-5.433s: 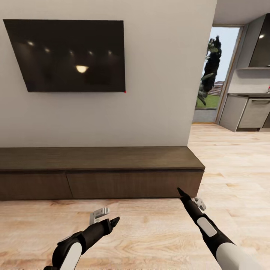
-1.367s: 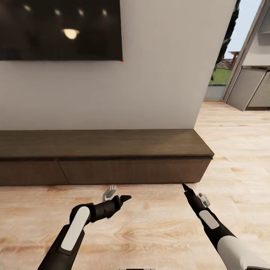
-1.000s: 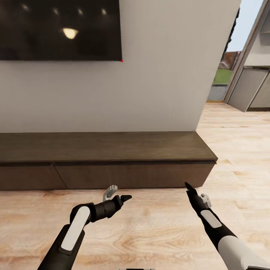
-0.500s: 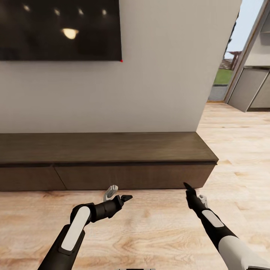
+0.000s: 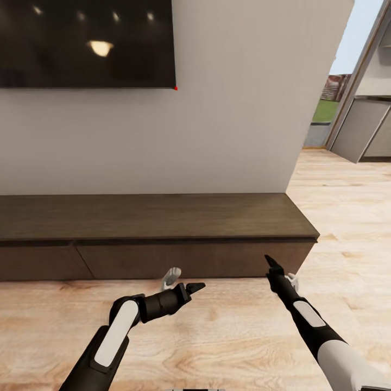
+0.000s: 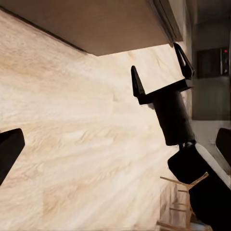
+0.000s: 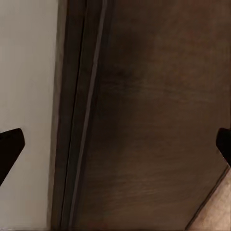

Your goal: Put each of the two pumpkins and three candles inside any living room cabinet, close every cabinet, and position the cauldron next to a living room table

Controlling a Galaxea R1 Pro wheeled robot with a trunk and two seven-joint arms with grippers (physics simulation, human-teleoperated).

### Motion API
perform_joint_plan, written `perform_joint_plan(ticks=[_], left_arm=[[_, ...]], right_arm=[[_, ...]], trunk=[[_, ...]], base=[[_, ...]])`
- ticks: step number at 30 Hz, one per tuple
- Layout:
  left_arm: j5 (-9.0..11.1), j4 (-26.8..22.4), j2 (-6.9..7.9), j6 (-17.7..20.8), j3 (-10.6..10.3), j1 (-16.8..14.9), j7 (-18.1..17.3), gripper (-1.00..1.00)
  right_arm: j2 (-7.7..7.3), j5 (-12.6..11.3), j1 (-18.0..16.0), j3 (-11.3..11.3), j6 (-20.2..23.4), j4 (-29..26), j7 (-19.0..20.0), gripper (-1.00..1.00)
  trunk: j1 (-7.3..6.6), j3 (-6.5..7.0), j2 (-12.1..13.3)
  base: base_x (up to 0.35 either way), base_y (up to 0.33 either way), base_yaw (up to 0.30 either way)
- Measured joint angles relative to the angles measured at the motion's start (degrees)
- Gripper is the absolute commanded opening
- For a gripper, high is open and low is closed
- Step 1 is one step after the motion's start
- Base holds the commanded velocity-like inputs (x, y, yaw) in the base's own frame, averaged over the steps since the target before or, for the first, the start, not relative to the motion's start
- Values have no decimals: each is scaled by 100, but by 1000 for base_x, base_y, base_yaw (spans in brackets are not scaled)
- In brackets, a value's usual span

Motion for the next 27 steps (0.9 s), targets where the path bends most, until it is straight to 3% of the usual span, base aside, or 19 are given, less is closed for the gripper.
perform_joint_plan(ticks=[6,9,21,27], left_arm=[[-15,-35,30,23,-111,0,-483,100],[-15,-107,47,38,-119,0,-512,100],[-21,-234,72,51,-128,0,-515,100],[-21,-234,72,50,-128,0,-513,100]], right_arm=[[-6,19,-1,-4,120,-21,217,100],[-8,22,0,-7,128,-23,231,100],[-26,24,0,-21,122,-32,235,100],[-119,24,0,-16,129,-32,310,100]], trunk=[[0,0,0],[0,0,0],[31,-265,-16],[47,-398,-24]], base=[[1,0,0],[0,0,0],[0,0,0],[0,0,0]])
